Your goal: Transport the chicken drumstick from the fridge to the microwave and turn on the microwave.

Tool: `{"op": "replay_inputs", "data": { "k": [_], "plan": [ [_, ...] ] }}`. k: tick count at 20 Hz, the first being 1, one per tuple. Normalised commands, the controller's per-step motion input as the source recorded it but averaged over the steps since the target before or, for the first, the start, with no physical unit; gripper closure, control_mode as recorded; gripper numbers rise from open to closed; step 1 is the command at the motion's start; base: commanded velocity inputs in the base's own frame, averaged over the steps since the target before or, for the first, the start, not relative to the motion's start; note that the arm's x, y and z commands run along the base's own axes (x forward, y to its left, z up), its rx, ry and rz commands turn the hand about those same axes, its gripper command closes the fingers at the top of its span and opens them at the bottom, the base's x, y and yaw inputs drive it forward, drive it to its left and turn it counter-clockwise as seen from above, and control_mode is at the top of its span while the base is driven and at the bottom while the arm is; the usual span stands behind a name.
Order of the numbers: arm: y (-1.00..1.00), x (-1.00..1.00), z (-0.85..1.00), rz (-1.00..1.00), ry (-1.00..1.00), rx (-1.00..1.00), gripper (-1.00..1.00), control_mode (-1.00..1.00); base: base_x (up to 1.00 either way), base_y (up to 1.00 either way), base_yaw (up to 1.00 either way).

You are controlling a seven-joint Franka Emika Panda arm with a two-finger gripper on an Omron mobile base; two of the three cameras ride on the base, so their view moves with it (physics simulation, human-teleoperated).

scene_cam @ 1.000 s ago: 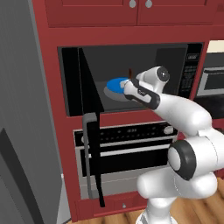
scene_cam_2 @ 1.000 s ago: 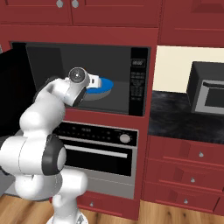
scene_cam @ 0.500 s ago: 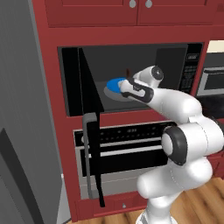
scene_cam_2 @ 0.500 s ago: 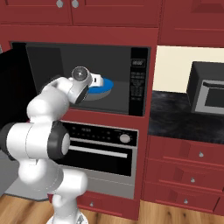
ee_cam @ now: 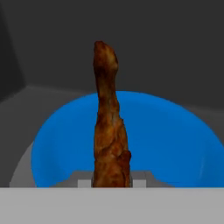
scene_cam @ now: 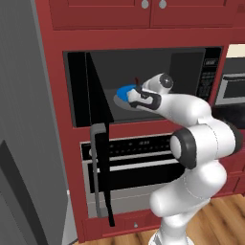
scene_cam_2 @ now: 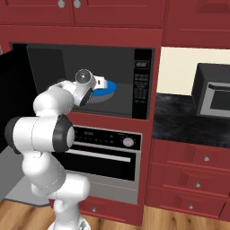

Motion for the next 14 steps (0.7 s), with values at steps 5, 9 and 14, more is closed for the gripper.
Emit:
{"op": "replay_inputs", "data": {
  "k": [5,9,14],
  "plan": [
    [0.02,0.27,-0.1,0.01,0.0,-0.05,1.0,-1.0,0.0,0.0,0.0],
    [0.0,0.3,-0.08,0.01,0.03,-0.02,1.0,-1.0,0.0,0.0,0.0],
    [0.0,0.31,-0.1,0.02,0.08,-0.01,1.0,-1.0,0.0,0.0,0.0]
  ]
}}
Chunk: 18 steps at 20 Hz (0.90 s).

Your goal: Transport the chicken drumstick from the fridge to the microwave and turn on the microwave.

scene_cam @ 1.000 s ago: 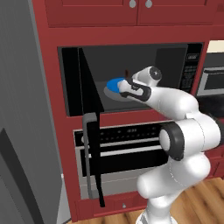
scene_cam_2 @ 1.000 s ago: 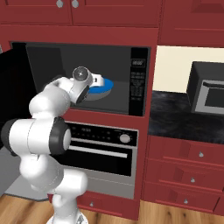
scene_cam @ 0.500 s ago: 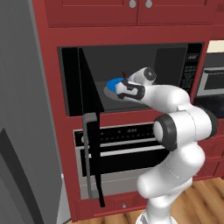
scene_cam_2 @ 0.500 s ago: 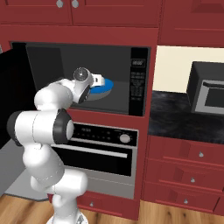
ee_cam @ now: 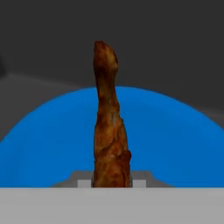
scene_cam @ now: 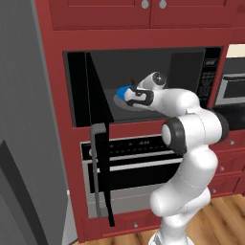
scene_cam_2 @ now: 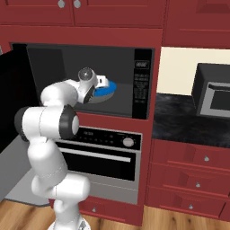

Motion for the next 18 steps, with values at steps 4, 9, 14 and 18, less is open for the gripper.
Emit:
{"op": "replay_inputs", "data": {
  "k": [4,9,14,18],
  "plan": [
    [0.0,0.29,-0.13,0.02,0.09,-0.01,1.0,-1.0,0.0,0.0,0.0],
    [0.0,0.26,-0.15,0.03,0.07,-0.02,1.0,-1.0,0.0,0.0,0.0],
    [0.0,0.07,-0.2,0.03,0.08,0.0,1.0,-1.0,0.0,0.0,0.0],
    [0.0,0.0,-0.23,0.03,0.06,0.0,1.0,-1.0,0.0,0.0,0.0]
  ]
}}
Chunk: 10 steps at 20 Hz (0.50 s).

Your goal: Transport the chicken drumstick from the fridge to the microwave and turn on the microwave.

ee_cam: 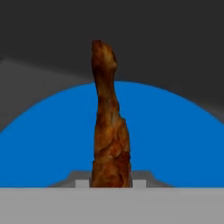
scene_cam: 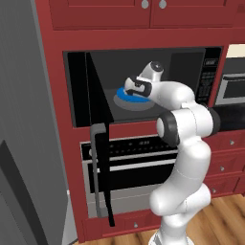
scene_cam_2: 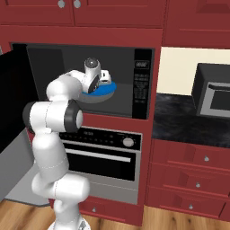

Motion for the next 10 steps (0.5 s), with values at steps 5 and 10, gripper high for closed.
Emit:
{"op": "replay_inputs", "data": {
  "k": [5,10],
  "plan": [
    [0.0,0.0,-0.23,0.03,0.02,0.0,-1.0,-1.0,0.0,0.0,0.0],
    [0.0,-0.02,-0.17,0.02,0.0,0.0,-1.0,-1.0,0.0,0.0,0.0]
  ]
}}
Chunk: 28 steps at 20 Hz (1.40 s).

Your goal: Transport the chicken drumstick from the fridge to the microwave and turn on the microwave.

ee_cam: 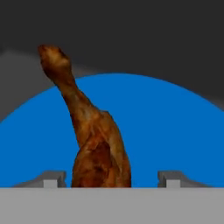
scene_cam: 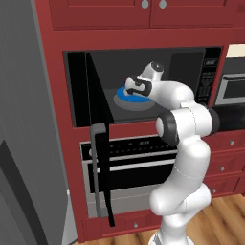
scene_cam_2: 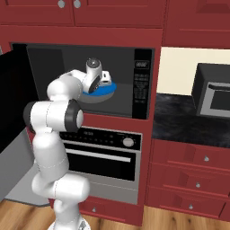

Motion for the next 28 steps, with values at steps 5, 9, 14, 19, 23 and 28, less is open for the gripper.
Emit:
{"op": "replay_inputs", "data": {
  "k": [5,9,14,19,23,28],
  "plan": [
    [-0.01,-0.05,-0.05,0.03,-0.05,0.01,-1.0,-1.0,0.0,0.0,0.0],
    [-0.01,-0.15,0.0,0.02,-0.04,0.03,-1.0,-1.0,0.0,0.0,0.0],
    [0.0,-0.27,0.0,0.0,-0.01,0.02,-1.0,-1.0,0.0,0.0,0.0],
    [0.0,-0.41,0.04,0.0,-0.01,0.06,-1.0,-1.0,0.0,0.0,0.0],
    [0.0,-0.47,0.15,0.0,-0.08,0.07,-1.0,-1.0,0.0,0.0,0.0],
    [0.0,-0.59,0.12,0.0,-0.08,0.01,-1.0,-1.0,0.0,0.0,0.0]
  ]
}}
